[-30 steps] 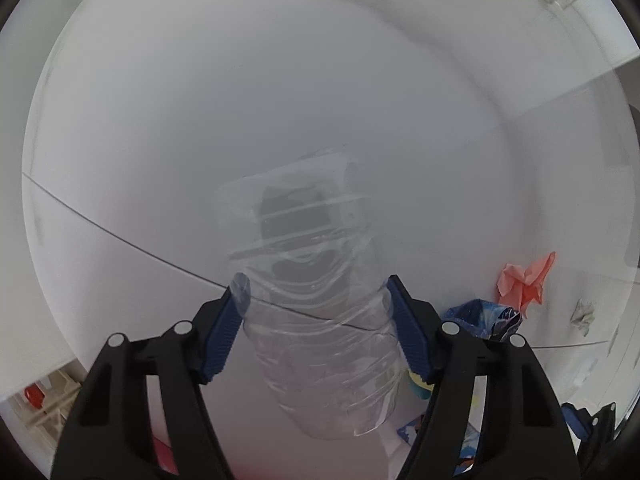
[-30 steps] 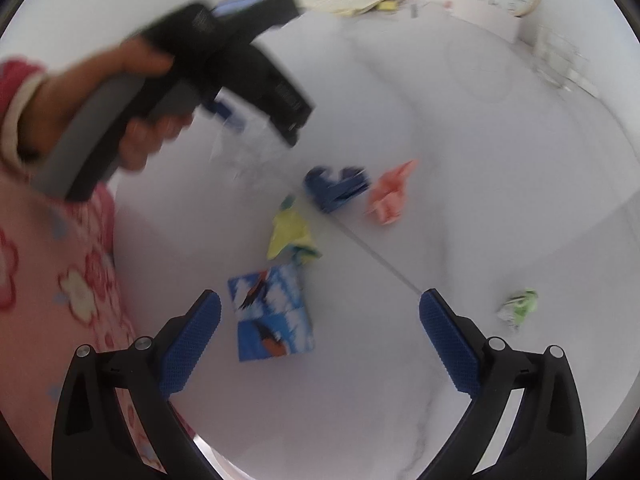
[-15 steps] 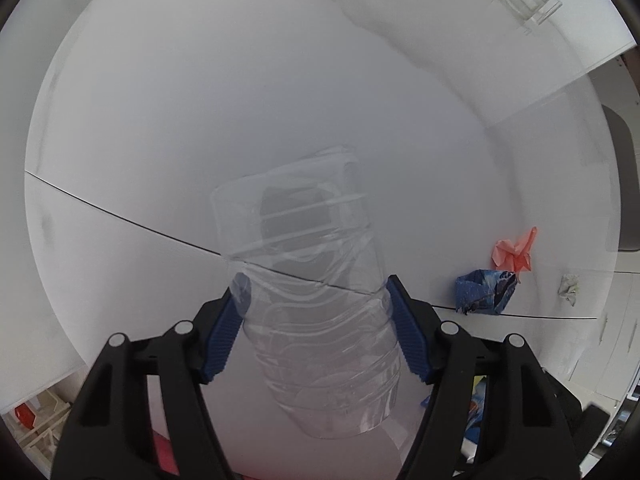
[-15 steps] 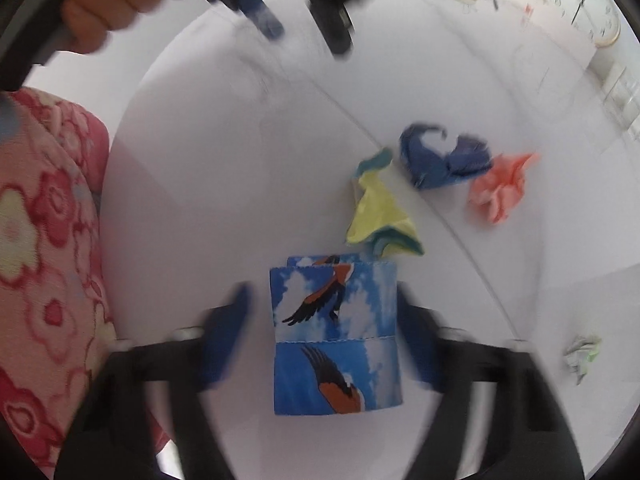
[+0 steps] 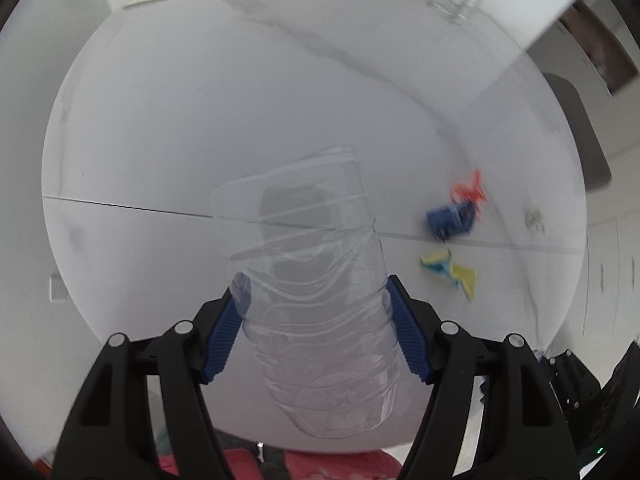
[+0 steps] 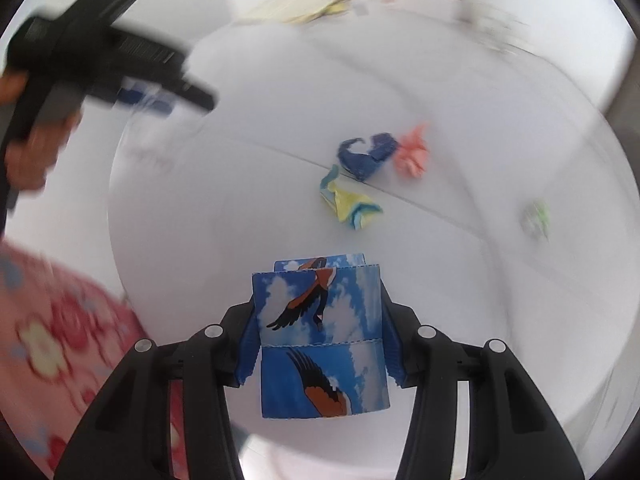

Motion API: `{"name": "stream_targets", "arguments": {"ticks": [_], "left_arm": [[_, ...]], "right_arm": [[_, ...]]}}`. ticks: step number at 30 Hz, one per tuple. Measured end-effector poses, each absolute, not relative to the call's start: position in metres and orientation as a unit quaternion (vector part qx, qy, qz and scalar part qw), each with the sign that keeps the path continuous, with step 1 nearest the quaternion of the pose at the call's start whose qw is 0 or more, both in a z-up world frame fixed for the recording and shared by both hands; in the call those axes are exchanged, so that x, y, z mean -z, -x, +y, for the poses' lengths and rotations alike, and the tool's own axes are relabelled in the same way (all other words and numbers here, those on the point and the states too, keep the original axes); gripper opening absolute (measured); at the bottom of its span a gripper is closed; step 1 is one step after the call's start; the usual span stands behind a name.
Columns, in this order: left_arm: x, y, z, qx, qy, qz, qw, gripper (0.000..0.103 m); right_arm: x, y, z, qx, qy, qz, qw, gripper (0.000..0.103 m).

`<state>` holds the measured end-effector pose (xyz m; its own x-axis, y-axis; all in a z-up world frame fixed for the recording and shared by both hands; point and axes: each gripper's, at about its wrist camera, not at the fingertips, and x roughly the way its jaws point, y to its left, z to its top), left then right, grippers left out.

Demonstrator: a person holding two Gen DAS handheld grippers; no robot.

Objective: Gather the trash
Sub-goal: 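Grasp the blue-and-white paper box with the right tool while the left holds the bottle, then carry bottle and box to the wastebasket and open both tools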

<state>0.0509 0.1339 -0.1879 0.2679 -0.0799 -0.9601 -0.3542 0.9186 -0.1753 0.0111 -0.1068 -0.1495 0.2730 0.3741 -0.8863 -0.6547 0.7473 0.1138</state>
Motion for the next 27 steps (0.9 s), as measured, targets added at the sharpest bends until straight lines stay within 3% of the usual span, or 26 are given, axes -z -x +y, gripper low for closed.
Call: {"name": "stream_targets", "arguments": {"ticks": [7, 15, 27], "left_arm": [[0.171, 0.003, 0.086, 0.028, 0.104, 0.602, 0.791, 0.066], [0.176, 0.072, -0.019, 0.164, 0.044, 0.62, 0.766, 0.066], [0.263, 0.08, -0.175, 0.183, 0.0, 0.672, 0.717, 0.067]], "right_arm": [[0.142, 0.06, -0.158, -0.182, 0.021, 0.523, 0.832, 0.05], [0.131, 0.149, -0.235, -0.058, -0.074, 0.513, 0.853, 0.05], [0.133, 0.174, -0.348, -0.085, -0.076, 0.515, 0.85, 0.05]]}}
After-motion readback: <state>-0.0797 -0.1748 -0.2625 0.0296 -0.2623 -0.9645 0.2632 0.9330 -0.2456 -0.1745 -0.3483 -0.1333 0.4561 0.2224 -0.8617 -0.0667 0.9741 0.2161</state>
